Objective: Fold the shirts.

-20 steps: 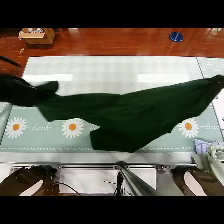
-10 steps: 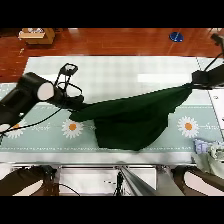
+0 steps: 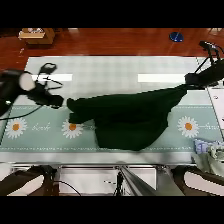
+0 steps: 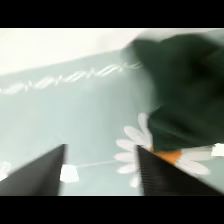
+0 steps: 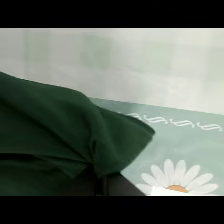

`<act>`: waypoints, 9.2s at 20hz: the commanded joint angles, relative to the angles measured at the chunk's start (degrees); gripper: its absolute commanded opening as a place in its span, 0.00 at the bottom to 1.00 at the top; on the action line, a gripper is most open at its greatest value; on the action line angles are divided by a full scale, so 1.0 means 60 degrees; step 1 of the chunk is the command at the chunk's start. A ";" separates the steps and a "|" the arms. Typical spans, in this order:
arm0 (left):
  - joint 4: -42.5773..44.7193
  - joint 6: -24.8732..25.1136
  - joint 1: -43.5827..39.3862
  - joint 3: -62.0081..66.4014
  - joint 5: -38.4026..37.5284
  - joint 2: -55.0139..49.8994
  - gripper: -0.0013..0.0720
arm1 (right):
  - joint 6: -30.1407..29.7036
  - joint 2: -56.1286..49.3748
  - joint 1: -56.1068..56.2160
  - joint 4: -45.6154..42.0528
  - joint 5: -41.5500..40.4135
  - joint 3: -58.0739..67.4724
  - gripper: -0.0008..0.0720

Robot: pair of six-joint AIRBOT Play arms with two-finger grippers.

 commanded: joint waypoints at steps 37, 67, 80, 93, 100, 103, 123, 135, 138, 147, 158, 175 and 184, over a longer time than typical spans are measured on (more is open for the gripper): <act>-0.9041 0.3850 0.2167 -0.0597 -0.1220 -0.1166 0.05 | -0.0055 0.0342 0.0004 0.0055 -0.0171 0.0011 0.05; -0.3271 -0.1155 0.2765 1.0142 -0.5679 0.5635 0.05 | 0.1377 0.6022 0.0011 -0.1188 0.2765 0.6794 0.05; -0.4721 0.0412 0.2758 0.3479 -0.3402 0.3603 0.05 | 0.1024 0.0667 0.0015 0.0754 0.2747 0.5020 0.05; -0.7155 0.1756 0.2754 0.3271 0.0583 -0.3042 0.05 | 0.1078 -0.3778 0.0018 0.2353 -0.1552 0.5020 0.05; -0.7173 0.2084 0.2310 0.3271 0.0827 -0.4280 0.18 | 0.0812 -0.4962 0.0568 0.2361 -0.1541 0.5020 0.30; -0.7049 0.2393 0.2313 0.3271 0.0648 -0.4273 0.64 | 0.0280 -0.4823 0.0532 0.1974 -0.0925 0.5136 0.36; -0.5566 0.2823 0.6357 -0.2517 -0.0790 -0.1694 0.83 | -0.1821 0.0310 -0.3676 0.2626 -0.1461 -0.4269 0.60; -0.5898 0.2382 0.4495 -0.2517 0.0149 -0.3311 0.80 | -0.1891 0.0310 -0.3676 0.3657 -0.1373 -0.4284 0.60; -0.6364 0.2466 0.4404 -0.2514 0.0120 -0.3585 0.10 | -0.1891 0.0310 -0.3676 0.3719 -0.1122 -0.4284 0.60; -0.6422 0.3228 0.4430 -0.2484 -0.0718 -0.3472 0.05 | -0.1672 0.0310 -0.4809 0.3883 -0.1239 -0.5082 0.68; -0.7169 0.3748 0.4433 -0.2463 -0.0710 -0.3472 0.05 | -0.1931 0.0291 -0.4401 0.4827 -0.3162 -0.6841 0.68; -0.9442 0.4331 0.4433 0.0357 -0.1341 -0.1126 0.05 | -0.2361 0.2514 -0.1821 0.5428 -0.3053 -0.3002 0.05; -0.9307 0.4415 0.4433 0.6648 0.1621 0.4197 0.05 | -0.0339 0.5807 -0.1821 0.4036 -0.4408 0.3020 0.05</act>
